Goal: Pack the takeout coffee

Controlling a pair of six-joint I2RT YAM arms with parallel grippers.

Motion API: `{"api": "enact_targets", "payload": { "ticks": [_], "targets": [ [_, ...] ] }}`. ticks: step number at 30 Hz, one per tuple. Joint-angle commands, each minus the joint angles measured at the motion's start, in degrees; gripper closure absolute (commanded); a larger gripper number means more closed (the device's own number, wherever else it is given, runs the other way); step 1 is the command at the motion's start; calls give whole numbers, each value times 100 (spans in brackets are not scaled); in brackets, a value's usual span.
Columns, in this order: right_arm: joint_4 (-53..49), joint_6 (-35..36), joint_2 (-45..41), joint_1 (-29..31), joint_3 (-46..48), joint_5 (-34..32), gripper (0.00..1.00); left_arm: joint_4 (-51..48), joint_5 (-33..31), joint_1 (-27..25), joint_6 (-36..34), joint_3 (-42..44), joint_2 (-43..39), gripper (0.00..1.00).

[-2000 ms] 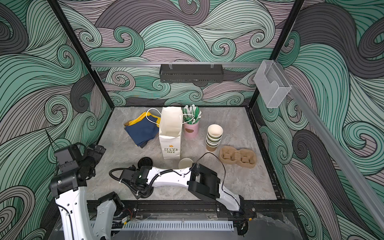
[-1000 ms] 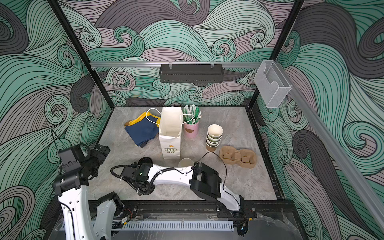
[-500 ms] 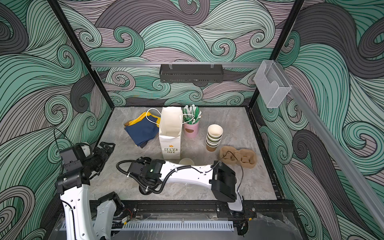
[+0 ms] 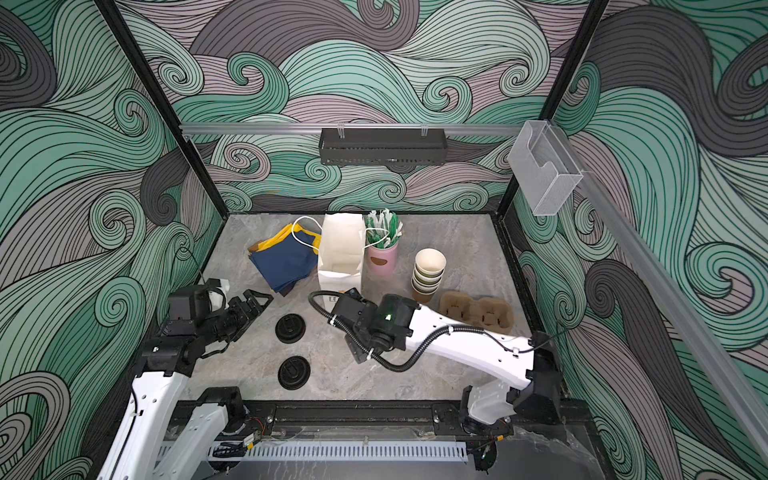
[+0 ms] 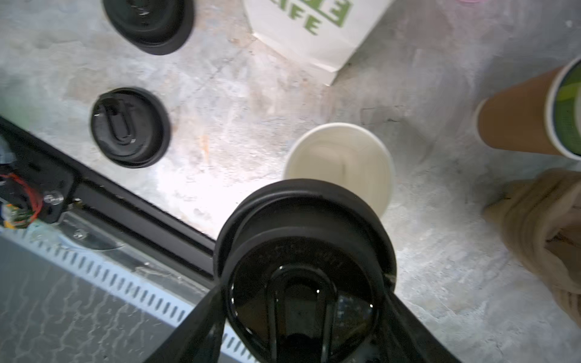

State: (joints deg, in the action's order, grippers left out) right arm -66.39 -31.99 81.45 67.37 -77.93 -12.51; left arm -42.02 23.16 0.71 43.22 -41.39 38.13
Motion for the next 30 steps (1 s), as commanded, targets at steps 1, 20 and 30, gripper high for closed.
{"api": "enact_targets", "payload": {
  "ticks": [1, 20, 30],
  "targets": [
    [91, 739, -162, -272, 176, -50, 28, 360, -342, -284, 186, 51, 86, 8],
    [875, 4860, -718, -1218, 809, 1258, 30, 600, -435, -492, 134, 157, 248, 8],
    [535, 5528, 85, -1464, 314, 1615, 30, 498, -470, -493, 146, 200, 141, 8]
  ]
}}
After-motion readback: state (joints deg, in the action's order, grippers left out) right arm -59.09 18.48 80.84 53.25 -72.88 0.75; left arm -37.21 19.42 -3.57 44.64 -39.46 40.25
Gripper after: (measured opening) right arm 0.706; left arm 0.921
